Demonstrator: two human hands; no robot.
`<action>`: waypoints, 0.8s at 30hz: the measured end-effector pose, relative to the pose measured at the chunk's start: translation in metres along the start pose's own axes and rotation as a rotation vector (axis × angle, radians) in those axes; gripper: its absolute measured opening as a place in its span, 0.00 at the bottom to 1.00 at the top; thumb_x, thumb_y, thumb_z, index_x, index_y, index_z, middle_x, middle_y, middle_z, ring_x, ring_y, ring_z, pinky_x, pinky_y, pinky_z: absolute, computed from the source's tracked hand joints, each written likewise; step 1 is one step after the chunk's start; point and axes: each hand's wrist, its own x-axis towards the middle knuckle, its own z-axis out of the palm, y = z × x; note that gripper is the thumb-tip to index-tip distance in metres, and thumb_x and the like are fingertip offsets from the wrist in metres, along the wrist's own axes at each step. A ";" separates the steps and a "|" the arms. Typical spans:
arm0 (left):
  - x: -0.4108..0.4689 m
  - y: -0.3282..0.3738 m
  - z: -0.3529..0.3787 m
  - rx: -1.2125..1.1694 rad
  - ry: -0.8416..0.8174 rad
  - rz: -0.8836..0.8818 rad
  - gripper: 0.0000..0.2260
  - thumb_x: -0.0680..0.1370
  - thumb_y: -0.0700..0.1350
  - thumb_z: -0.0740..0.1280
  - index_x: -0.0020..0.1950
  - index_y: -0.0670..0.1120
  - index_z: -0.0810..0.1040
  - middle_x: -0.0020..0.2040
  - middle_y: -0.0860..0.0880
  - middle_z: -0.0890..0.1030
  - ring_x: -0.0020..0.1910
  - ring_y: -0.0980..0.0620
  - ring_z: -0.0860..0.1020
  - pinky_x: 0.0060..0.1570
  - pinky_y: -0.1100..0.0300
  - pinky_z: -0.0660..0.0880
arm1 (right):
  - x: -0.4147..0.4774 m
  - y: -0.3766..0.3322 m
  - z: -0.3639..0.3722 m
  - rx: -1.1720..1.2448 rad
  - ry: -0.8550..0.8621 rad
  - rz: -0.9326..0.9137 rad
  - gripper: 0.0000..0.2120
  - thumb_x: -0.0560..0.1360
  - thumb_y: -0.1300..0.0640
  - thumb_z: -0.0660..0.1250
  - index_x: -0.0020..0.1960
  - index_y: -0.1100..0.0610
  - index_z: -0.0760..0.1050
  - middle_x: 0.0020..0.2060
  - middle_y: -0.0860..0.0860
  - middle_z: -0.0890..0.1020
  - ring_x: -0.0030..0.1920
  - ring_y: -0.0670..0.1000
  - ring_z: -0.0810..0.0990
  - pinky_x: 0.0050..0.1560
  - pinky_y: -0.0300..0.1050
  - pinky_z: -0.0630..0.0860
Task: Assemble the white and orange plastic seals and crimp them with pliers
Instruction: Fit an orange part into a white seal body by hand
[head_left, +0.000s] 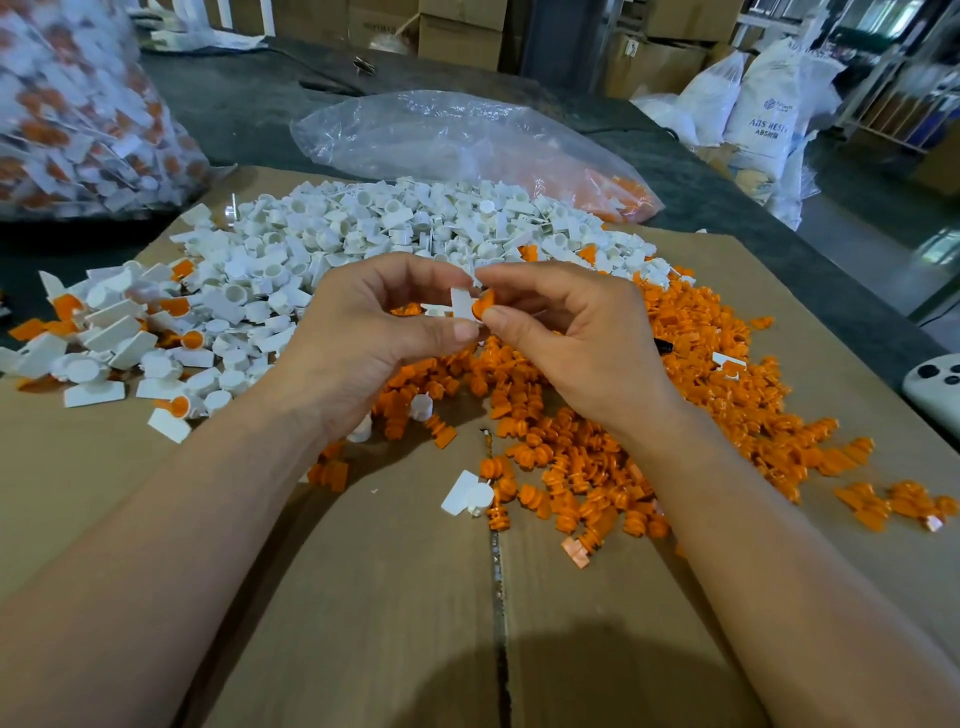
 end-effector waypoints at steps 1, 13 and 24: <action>0.000 0.000 0.000 0.003 0.008 -0.002 0.18 0.53 0.43 0.74 0.42 0.49 0.82 0.41 0.49 0.82 0.38 0.52 0.82 0.39 0.65 0.78 | 0.000 0.000 0.000 0.012 0.002 0.009 0.16 0.71 0.62 0.69 0.53 0.45 0.74 0.41 0.40 0.79 0.44 0.39 0.79 0.47 0.35 0.77; -0.001 0.001 0.003 -0.072 0.039 -0.069 0.06 0.62 0.34 0.70 0.38 0.40 0.78 0.31 0.48 0.82 0.33 0.51 0.82 0.36 0.66 0.78 | -0.001 0.003 0.004 -0.150 0.025 -0.135 0.12 0.70 0.63 0.70 0.53 0.61 0.80 0.43 0.54 0.82 0.43 0.48 0.80 0.45 0.39 0.77; -0.002 0.003 0.003 -0.053 0.015 -0.129 0.08 0.65 0.30 0.69 0.41 0.40 0.76 0.27 0.49 0.79 0.30 0.52 0.82 0.32 0.67 0.77 | -0.002 0.003 0.006 -0.148 -0.022 -0.119 0.12 0.70 0.63 0.70 0.53 0.61 0.80 0.42 0.50 0.80 0.43 0.49 0.80 0.47 0.46 0.78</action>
